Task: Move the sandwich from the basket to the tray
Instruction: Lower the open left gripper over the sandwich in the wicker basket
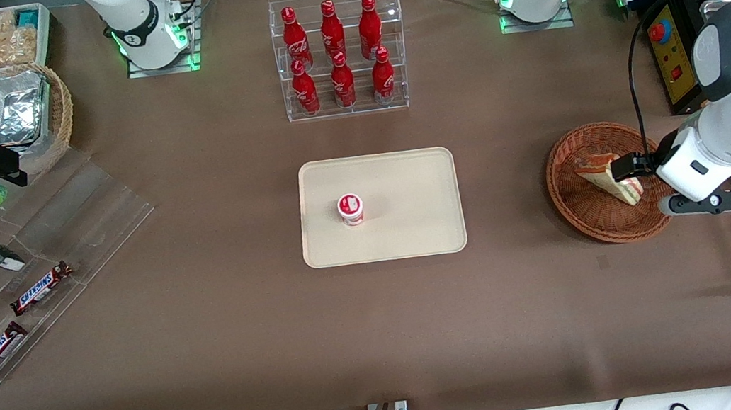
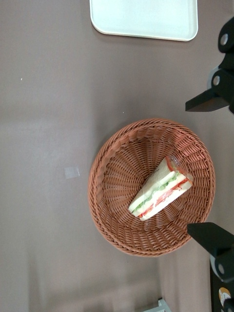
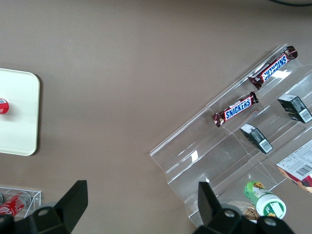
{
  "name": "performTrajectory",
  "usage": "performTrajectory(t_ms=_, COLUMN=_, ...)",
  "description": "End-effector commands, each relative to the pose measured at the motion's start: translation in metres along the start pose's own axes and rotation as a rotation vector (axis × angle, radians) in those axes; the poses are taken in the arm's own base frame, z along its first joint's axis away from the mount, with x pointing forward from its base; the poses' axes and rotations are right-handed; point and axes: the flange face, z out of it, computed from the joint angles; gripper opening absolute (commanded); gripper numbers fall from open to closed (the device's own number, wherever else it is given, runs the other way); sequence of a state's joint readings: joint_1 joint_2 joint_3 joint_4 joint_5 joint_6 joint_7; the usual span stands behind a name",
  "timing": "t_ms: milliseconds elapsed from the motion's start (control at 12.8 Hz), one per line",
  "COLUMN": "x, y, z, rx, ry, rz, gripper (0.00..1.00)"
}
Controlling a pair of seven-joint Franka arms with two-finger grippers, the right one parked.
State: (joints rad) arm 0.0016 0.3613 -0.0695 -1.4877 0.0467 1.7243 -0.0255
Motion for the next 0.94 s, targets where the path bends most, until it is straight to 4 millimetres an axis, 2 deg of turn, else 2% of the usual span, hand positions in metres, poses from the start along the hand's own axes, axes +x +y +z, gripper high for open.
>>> performTrajectory(t_ms=0, x=0.001, y=-0.014, z=-0.013, rx=0.011, ry=0.003, rz=-0.003, gripper=1.00)
performTrajectory(t_ms=623, x=0.000, y=-0.018, z=-0.014, rx=0.019, ry=-0.004, rz=-0.007, gripper=1.00)
performTrajectory(t_ms=857, x=-0.002, y=-0.041, z=-0.008, rx=0.006, ry=-0.026, rz=-0.088, gripper=1.00)
